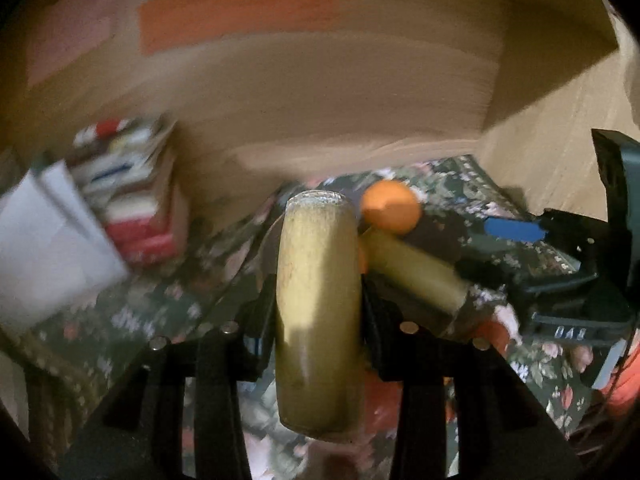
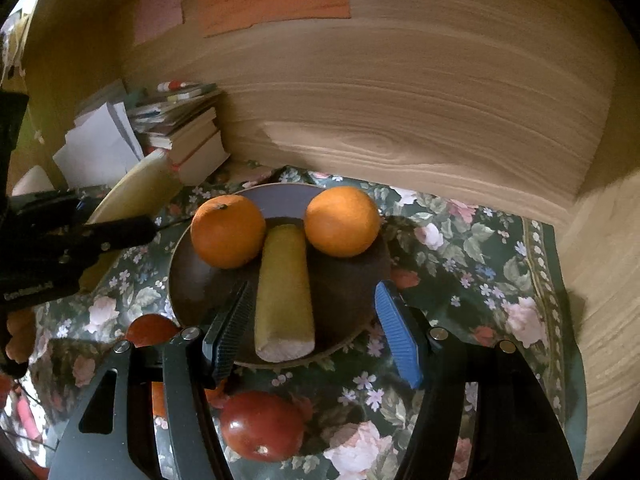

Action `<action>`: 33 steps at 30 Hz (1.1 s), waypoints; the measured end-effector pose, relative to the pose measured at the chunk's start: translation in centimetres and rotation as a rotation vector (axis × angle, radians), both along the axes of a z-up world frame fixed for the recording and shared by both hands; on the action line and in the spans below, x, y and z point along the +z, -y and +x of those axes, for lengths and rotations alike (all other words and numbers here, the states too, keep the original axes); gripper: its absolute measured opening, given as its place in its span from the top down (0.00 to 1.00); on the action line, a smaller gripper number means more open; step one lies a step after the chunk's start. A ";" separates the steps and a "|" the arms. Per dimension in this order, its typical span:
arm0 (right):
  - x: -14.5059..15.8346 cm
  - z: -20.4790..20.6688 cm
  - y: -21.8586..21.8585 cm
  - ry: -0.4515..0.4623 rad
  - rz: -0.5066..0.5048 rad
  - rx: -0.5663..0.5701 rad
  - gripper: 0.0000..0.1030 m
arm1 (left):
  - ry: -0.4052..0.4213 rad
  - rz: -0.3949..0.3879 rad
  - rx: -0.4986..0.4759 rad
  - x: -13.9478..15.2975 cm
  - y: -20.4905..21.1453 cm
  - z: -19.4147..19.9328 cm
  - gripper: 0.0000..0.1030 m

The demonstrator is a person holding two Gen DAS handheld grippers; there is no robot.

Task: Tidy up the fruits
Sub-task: 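Lower the corn cob onto the plate beside the cylinder with the left tool and release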

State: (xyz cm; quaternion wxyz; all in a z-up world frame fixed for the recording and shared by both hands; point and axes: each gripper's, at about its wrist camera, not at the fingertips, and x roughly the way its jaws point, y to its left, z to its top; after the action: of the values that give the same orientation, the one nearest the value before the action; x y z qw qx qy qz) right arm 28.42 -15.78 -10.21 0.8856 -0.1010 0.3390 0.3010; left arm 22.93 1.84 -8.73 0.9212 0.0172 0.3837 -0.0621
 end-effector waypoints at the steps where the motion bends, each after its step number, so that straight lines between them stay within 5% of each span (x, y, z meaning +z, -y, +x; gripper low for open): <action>1: 0.0 0.0 0.1 -0.002 0.000 -0.001 0.42 | 0.006 0.008 -0.014 -0.1 0.8 0.4 0.63; 18: -0.8 0.5 1.4 -0.017 -0.008 -0.008 0.42 | -0.018 0.093 -0.097 -3.3 5.8 3.7 0.63; 33: 0.5 -2.4 2.8 -0.002 0.056 -0.001 0.38 | 0.010 -0.018 -0.068 0.1 2.1 -0.8 0.58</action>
State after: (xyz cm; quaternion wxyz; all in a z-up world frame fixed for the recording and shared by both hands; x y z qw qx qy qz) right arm 26.00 -18.57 -9.67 0.8878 -0.0759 0.3315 0.3100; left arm 22.09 -0.25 -8.67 0.9205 0.0220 0.3779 -0.0967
